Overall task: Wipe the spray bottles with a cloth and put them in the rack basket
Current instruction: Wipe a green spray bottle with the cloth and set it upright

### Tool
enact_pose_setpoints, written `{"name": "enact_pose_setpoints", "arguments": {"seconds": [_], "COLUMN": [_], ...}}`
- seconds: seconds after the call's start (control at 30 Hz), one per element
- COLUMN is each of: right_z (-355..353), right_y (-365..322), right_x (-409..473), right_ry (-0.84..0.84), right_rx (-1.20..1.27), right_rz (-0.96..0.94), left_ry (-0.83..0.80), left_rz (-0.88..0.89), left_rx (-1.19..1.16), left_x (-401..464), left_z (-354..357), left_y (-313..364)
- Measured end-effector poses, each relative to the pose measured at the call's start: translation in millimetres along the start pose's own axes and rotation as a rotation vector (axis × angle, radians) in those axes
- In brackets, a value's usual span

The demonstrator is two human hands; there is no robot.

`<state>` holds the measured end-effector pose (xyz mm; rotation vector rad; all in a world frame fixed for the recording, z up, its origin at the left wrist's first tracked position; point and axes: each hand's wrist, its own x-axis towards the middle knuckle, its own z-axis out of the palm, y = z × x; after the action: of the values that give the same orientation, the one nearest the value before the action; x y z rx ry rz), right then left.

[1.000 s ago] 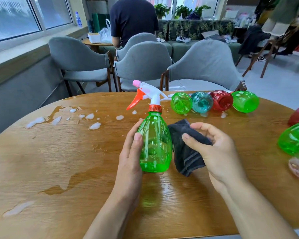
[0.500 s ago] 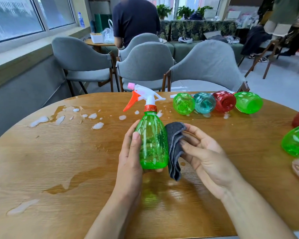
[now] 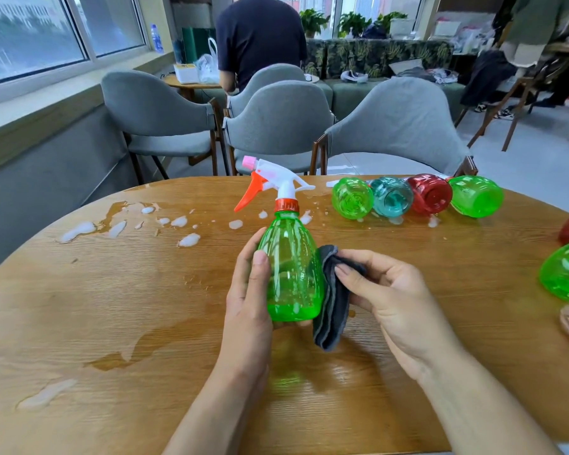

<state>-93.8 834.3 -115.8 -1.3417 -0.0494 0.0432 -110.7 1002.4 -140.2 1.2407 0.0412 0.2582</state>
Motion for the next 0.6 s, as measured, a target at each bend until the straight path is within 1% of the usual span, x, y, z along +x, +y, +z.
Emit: {"name": "enact_pose_setpoints", "arguments": {"seconds": [0.1,0.27,0.33,0.4,0.47,0.53,0.6], "right_z": [-0.6,3.6,3.7,2.9,1.2,-1.1,-1.1], "right_y": [-1.4,-1.8,-0.2,2.1,3.5,4.3,2.8], "right_x": [0.3,-3.6,-1.6,0.0,1.2,1.6,0.4], "right_ry": [0.008,-0.031,-0.017,0.028,0.093,0.166,0.195], "right_rx": [-0.123,-0.196,-0.245,-0.289,-0.387,-0.511,-0.605], "right_rz": [-0.066,-0.112,-0.128,-0.141,-0.175,-0.246,-0.308], "left_ry": [-0.005,-0.012,-0.005,-0.004,-0.009,-0.025,-0.055], "left_rz": [0.007,0.012,0.007,0.010,0.021,0.033,0.049], "left_rx": [-0.005,0.011,0.019,0.027,0.002,-0.035,-0.049], "left_x": [-0.7,-0.6,-0.2,-0.4,-0.9,-2.1,-5.4], "left_z": [1.2,0.6,-1.0,-1.0,-1.1,-0.3,3.1], "left_y": [-0.8,-0.2,-0.5,0.2,1.3,2.2,4.3]}}
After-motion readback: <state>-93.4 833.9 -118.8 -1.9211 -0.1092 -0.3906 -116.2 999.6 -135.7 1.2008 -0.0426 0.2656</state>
